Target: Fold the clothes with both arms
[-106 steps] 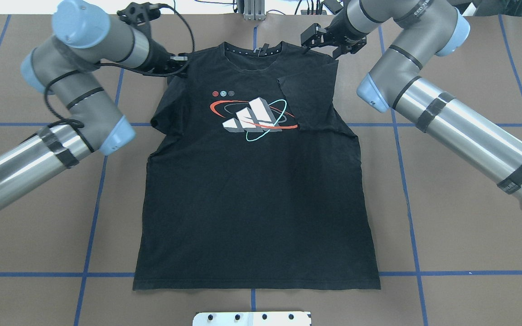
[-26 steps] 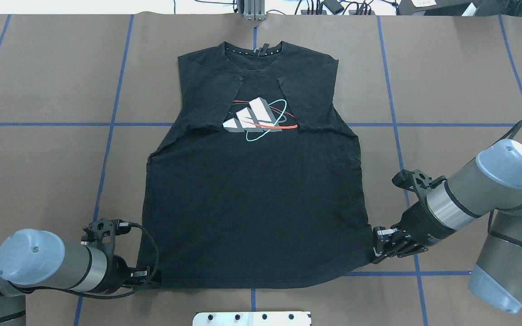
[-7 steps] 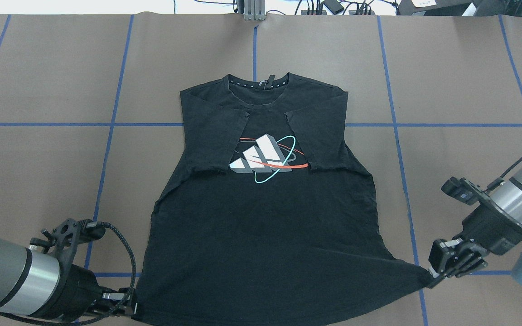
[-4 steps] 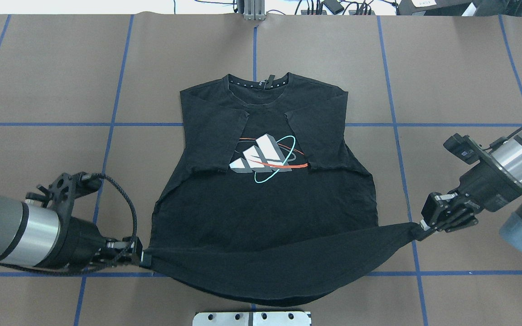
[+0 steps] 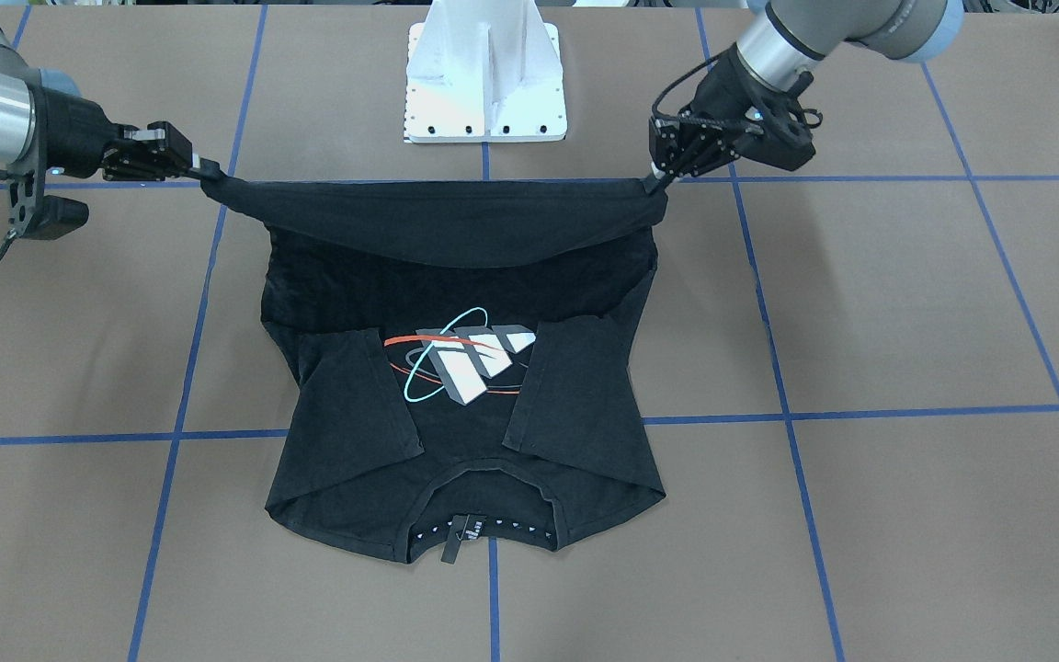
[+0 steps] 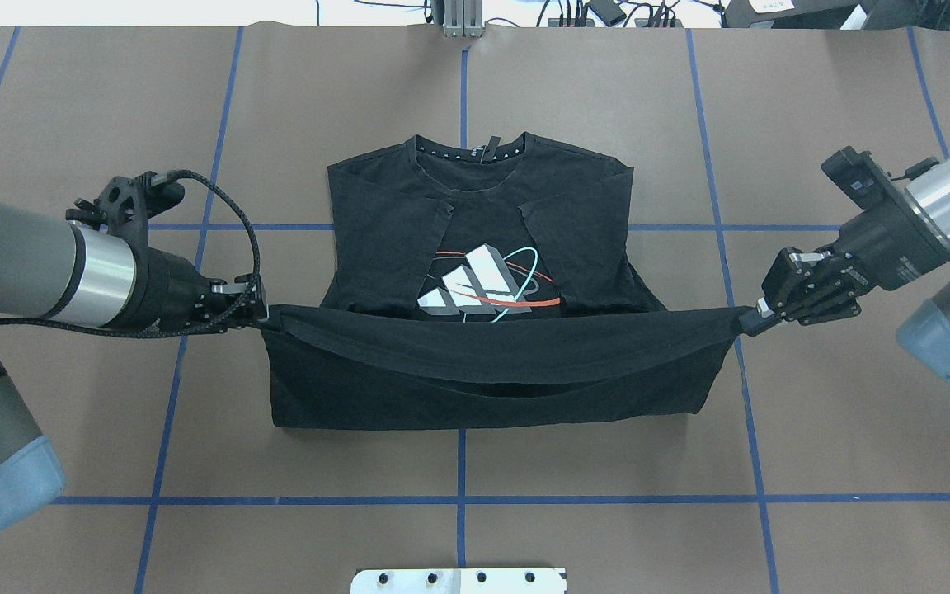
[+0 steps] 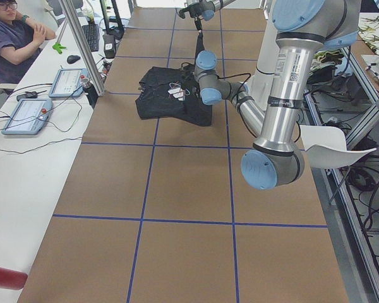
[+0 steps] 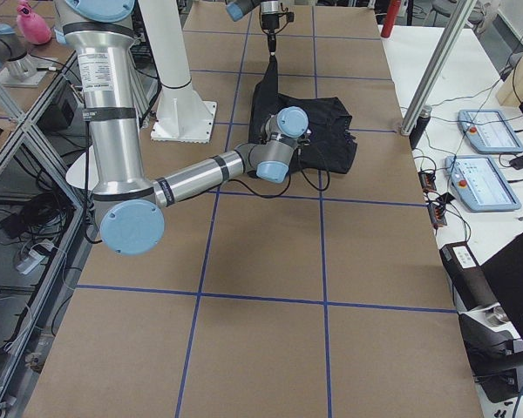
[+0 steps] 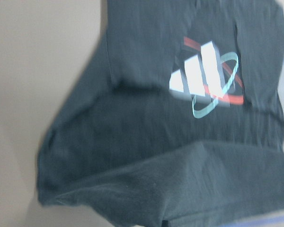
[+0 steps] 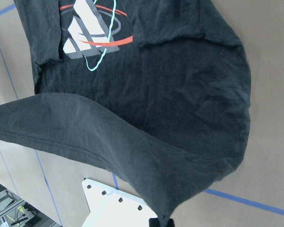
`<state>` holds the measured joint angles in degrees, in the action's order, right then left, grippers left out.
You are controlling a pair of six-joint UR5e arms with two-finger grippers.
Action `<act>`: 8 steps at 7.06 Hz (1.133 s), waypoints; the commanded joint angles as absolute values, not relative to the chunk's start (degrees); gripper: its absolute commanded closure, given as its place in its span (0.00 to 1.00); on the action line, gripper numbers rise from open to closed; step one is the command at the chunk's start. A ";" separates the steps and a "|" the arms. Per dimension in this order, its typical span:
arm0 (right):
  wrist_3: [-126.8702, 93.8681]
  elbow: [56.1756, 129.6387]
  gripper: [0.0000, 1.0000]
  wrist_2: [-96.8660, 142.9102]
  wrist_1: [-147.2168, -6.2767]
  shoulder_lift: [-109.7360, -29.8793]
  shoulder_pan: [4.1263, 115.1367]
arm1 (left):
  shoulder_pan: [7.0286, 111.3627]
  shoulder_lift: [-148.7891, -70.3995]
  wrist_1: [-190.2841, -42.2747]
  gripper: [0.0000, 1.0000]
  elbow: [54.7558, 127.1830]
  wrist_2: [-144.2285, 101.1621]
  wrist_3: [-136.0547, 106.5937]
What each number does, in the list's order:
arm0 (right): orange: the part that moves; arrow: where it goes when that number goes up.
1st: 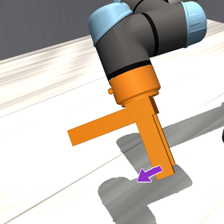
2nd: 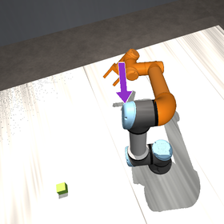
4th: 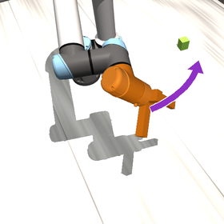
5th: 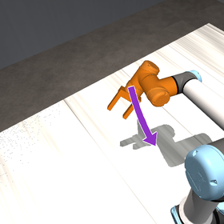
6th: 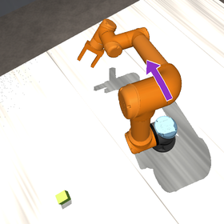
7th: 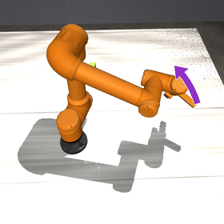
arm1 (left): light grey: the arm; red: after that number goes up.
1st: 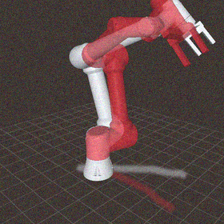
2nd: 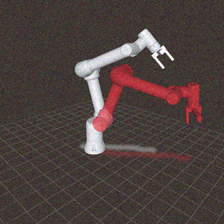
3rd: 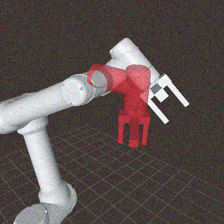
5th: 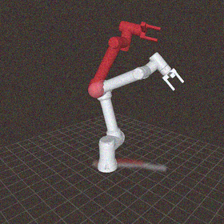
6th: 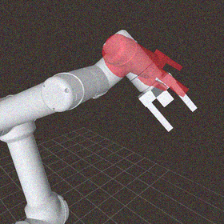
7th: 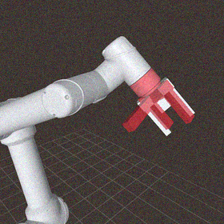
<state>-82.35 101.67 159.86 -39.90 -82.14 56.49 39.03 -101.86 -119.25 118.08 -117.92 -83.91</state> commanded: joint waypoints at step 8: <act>-82.27 82.12 1.00 146.79 -39.99 -66.03 59.06 | 47.63 -115.84 -121.99 1.00 94.14 -117.60 -81.47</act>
<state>-82.35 84.78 148.47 -40.03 -67.93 59.07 47.15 -115.59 -121.73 95.29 -117.86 -81.48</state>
